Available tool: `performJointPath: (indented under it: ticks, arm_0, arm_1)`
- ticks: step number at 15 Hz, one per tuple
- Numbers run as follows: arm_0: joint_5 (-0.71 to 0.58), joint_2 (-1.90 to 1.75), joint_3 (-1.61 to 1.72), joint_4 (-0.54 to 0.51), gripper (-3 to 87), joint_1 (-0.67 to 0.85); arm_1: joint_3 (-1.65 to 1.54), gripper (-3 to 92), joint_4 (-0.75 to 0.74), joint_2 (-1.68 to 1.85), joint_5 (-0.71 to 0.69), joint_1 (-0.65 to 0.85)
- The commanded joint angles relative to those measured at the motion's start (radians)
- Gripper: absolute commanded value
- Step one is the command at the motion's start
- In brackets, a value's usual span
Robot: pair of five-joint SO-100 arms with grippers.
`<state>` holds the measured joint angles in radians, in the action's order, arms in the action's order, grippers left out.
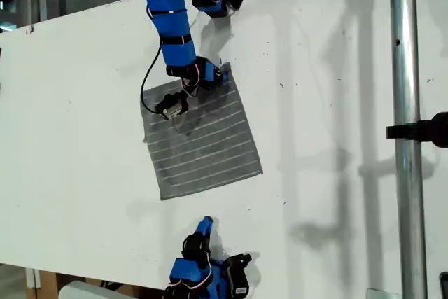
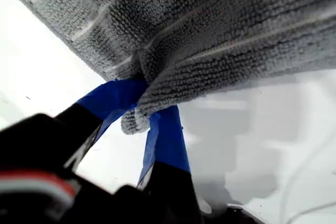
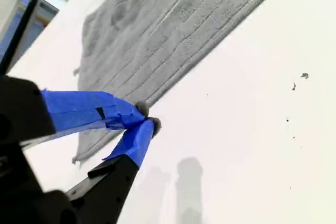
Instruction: Grasp corners of a towel and fold twice.
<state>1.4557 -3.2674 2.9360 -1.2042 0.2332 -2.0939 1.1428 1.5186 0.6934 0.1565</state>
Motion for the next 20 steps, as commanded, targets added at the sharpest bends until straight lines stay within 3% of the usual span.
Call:
performJointPath:
  ticks: [1,4,7,9,11,12,14,16,20]
  arm_0:
    - [-0.052,0.451,-0.360,0.046,-0.8,0.012]
    - [-0.204,0.971,-0.854,0.009,-0.9,-0.021]
    - [-0.356,1.401,-1.384,-0.167,-0.9,-0.124]
    - [-0.474,1.552,-1.585,-0.210,1.1,-0.169]
    - [-0.612,1.632,-1.680,-0.227,27.4,-0.224]
    - [-0.657,1.661,-1.690,-0.232,34.0,-0.229]
    - [-0.741,1.733,-1.738,-0.270,39.0,-0.221]
    - [-0.776,1.835,-1.775,-0.281,38.0,-0.209]
    - [-0.707,2.060,-1.804,-0.224,35.8,-0.199]
  arm_1:
    - [-0.018,-0.2,-0.018,0.040,-0.003,0.008]
    - [-0.041,-0.2,-0.031,0.064,-0.002,0.012]
    - [-0.048,-0.2,-0.034,0.071,0.003,0.006]
    - [-0.049,-0.2,-0.035,0.071,0.003,0.003]
    - [-0.051,-0.2,-0.037,0.071,0.003,0.005]
    - [-0.051,-0.2,-0.037,0.071,0.003,0.006]
    - [-0.051,-0.2,-0.038,0.071,0.003,0.011]
    - [-0.051,-0.2,-0.038,0.071,0.006,0.012]
    - [-0.046,-0.2,-0.037,0.069,0.011,0.017]
